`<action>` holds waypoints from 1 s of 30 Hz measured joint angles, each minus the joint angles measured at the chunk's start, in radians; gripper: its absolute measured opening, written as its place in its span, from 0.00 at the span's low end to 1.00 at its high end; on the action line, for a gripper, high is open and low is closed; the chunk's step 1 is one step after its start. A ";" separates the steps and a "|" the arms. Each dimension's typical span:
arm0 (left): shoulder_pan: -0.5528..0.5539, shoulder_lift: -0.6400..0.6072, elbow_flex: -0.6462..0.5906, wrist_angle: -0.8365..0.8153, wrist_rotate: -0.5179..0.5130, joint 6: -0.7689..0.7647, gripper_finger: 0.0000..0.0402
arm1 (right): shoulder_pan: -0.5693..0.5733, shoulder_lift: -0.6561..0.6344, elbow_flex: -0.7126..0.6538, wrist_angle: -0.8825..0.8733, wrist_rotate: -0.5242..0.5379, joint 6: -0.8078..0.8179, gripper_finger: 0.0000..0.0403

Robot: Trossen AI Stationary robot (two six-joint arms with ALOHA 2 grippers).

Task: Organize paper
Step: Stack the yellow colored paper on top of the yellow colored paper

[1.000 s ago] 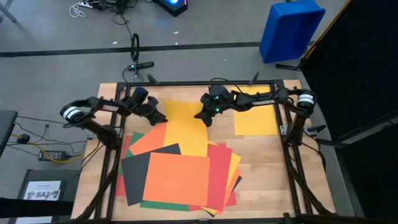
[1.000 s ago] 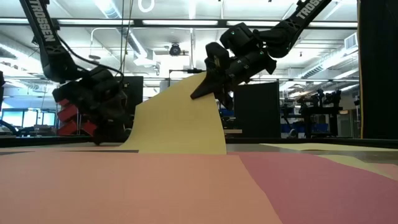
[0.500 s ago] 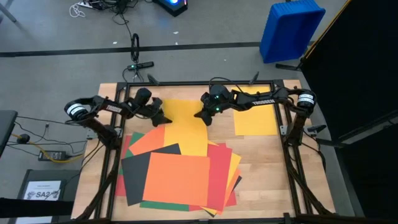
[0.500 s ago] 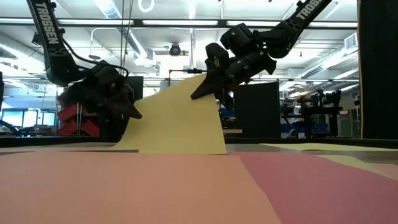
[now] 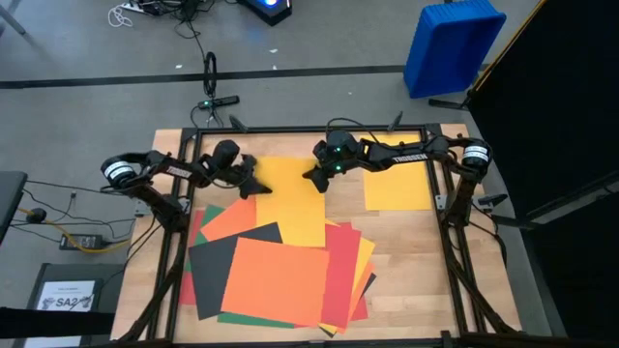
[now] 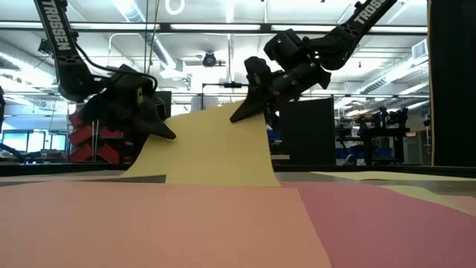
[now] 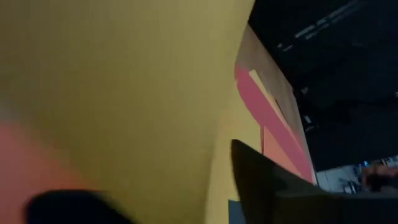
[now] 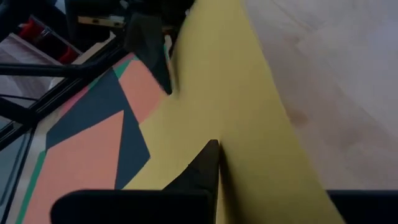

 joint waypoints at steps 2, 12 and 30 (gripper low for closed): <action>0.001 0.000 0.000 0.003 -0.016 -0.014 0.02 | 0.000 0.000 0.000 -0.004 0.000 0.003 0.00; 0.001 -0.001 0.001 0.095 -0.022 -0.066 0.00 | -0.004 -0.010 0.001 -0.003 -0.003 0.023 0.03; 0.001 -0.001 0.002 0.179 -0.003 -0.132 0.00 | 0.066 -0.081 -0.429 0.524 0.077 0.243 0.29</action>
